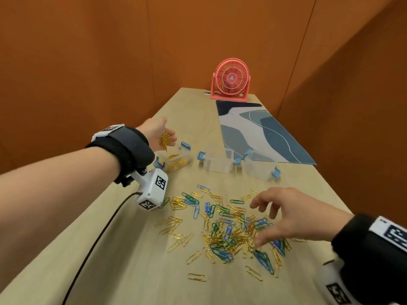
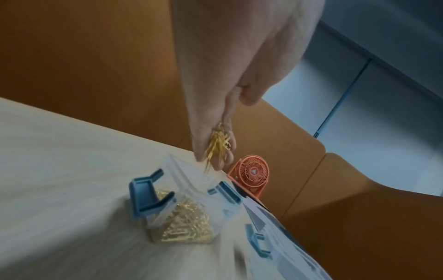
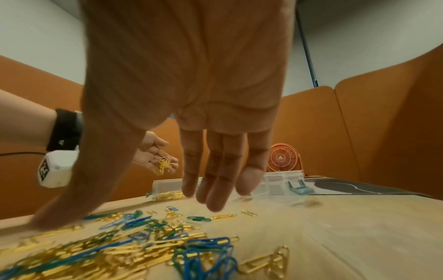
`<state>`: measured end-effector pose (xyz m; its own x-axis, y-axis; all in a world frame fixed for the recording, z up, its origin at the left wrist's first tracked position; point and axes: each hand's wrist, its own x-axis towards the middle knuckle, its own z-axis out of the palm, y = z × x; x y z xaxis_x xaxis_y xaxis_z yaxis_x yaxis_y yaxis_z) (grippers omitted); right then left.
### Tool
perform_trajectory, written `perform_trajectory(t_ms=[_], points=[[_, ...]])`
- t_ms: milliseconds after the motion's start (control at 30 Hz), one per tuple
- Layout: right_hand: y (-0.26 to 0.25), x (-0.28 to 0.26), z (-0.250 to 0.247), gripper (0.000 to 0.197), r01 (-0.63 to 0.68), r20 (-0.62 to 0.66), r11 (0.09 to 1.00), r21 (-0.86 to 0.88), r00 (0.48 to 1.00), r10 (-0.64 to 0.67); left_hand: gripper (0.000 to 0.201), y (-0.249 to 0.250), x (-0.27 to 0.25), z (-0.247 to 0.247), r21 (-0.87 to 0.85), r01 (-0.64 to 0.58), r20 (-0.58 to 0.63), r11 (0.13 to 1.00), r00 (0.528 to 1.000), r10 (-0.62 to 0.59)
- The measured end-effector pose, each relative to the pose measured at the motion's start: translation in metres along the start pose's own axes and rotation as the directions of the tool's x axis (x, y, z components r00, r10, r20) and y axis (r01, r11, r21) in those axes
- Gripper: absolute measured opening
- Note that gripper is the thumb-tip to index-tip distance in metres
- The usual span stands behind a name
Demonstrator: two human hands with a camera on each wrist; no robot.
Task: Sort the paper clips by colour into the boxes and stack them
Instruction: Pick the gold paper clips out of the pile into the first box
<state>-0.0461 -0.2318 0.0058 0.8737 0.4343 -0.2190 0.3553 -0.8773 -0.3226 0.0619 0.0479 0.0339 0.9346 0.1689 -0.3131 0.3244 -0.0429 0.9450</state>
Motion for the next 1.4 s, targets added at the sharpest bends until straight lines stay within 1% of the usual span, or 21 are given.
perform_trajectory(t_ms=[100, 167, 200, 233, 267, 300, 367, 400, 433, 500, 600, 667, 767, 833, 900, 967, 1033, 1167, 1267, 1333, 1400], points=[[0.003, 0.0, 0.004, 0.084, -0.042, 0.088, 0.998, -0.04, 0.995, 0.045, 0.057, -0.004, 0.004, 0.0, 0.102, -0.065, 0.033, 0.993, 0.998, 0.062], [0.006, -0.001, 0.009, 0.087, -0.057, 0.125, 0.996, -0.071, 0.99, 0.065, 0.048, -0.005, -0.006, -0.003, 0.192, -0.149, 0.027, 0.97, 0.989, 0.146], [0.007, 0.0, 0.012, 0.086, -0.061, 0.131, 0.996, -0.072, 0.989, 0.07, 0.042, -0.006, -0.015, -0.005, 0.3, -0.185, 0.037, 0.936, 0.983, 0.182], [0.008, 0.0, 0.015, 0.082, -0.063, 0.122, 0.996, -0.059, 0.99, 0.07, 0.036, -0.009, -0.023, -0.009, 0.462, -0.209, 0.073, 0.862, 0.978, 0.197], [0.009, 0.002, 0.018, 0.076, -0.061, 0.1, 0.998, -0.033, 0.993, 0.064, 0.031, -0.014, -0.031, -0.014, 0.639, -0.216, 0.131, 0.738, 0.976, 0.173], [0.009, 0.003, 0.02, 0.068, -0.051, 0.073, 0.999, -0.004, 0.996, 0.051, 0.029, -0.021, -0.039, -0.02, 0.785, -0.204, 0.187, 0.585, 0.978, 0.091], [0.008, 0.008, 0.025, 0.049, -0.003, 0.037, 0.999, 0.036, 0.999, 0.001, 0.04, -0.04, -0.051, -0.03, 0.937, -0.156, 0.213, 0.313, 0.964, -0.158], [0.006, 0.011, 0.027, 0.04, 0.029, 0.025, 0.998, 0.048, 0.999, -0.03, 0.045, -0.05, -0.055, -0.032, 0.959, -0.145, 0.203, 0.244, 0.951, -0.234], [0.004, 0.013, 0.029, 0.033, 0.059, 0.016, 0.997, 0.059, 0.998, -0.06, 0.045, -0.059, -0.058, -0.033, 0.964, -0.158, 0.209, 0.216, 0.948, -0.241], [-0.001, 0.016, 0.032, 0.025, 0.114, 0.006, 0.991, 0.07, 0.993, -0.115, 0.036, -0.076, -0.063, -0.029, 0.941, -0.244, 0.276, 0.235, 0.955, -0.11], [-0.005, 0.019, 0.034, 0.021, 0.148, -0.048, 0.987, 0.06, 0.988, -0.145, 0.014, -0.089, -0.069, -0.015, 0.842, -0.399, 0.408, 0.362, 0.911, 0.055], [0.0, 0.02, 0.033, 0.018, 0.112, -0.164, 0.993, 0.029, 0.981, -0.106, 0.009, -0.089, -0.066, -0.008, 0.818, -0.469, 0.441, 0.334, 0.883, 0.16], [0.011, 0.024, 0.032, 0.026, -0.022, -0.25, 0.999, -0.032, 0.968, 0.013, 0.024, -0.084, -0.051, -0.004, 0.844, -0.463, 0.369, 0.271, 0.868, 0.333], [0.016, 0.029, 0.033, 0.041, -0.098, -0.2, 0.992, -0.073, 0.976, 0.082, 0.035, -0.08, -0.042, 0.001, 0.873, -0.444, 0.382, 0.199, 0.879, 0.285], [0.016, 0.036, 0.033, 0.052, -0.128, -0.138, 0.986, -0.107, 0.984, 0.113, 0.042, -0.079, -0.038, 0.011, 0.866, -0.474, 0.454, 0.159, 0.879, 0.148], [0.011, 0.041, 0.032, 0.056, -0.106, -0.085, 0.99, -0.093, 0.992, 0.098, 0.041, -0.08, -0.04, 0.02, 0.829, -0.537, 0.533, 0.157, 0.843, 0.067], [0.003, 0.041, 0.031, 0.054, -0.036, -0.043, 0.998, -0.047, 0.999, 0.034, 0.041, -0.082, -0.046, 0.026, 0.783, -0.599, 0.601, 0.168, 0.798, 0.044], [-0.009, 0.036, 0.032, 0.044, 0.082, -0.012, 0.995, 0.056, 0.997, -0.081, 0.036, -0.089, -0.059, 0.024, 0.715, -0.668, 0.667, 0.206, 0.74, 0.085], [-0.007, 0.034, 0.033, 0.049, 0.049, -0.09, 0.996, 0.078, 0.995, -0.042, 0.032, -0.092, -0.058, 0.018, 0.711, -0.658, 0.616, 0.248, 0.753, 0.232], [-0.004, 0.032, 0.032, 0.06, 0.004, -0.114, 0.997, 0.08, 0.993, 0.005, 0.032, -0.092, -0.054, 0.017, 0.733, -0.64, 0.553, 0.232, 0.758, 0.345], [-0.002, 0.031, 0.032, 0.073, -0.004, -0.066, 0.998, 0.067, 0.998, 0.008, 0.035, -0.089, -0.05, 0.021, 0.756, -0.621, 0.544, 0.208, 0.772, 0.329]])
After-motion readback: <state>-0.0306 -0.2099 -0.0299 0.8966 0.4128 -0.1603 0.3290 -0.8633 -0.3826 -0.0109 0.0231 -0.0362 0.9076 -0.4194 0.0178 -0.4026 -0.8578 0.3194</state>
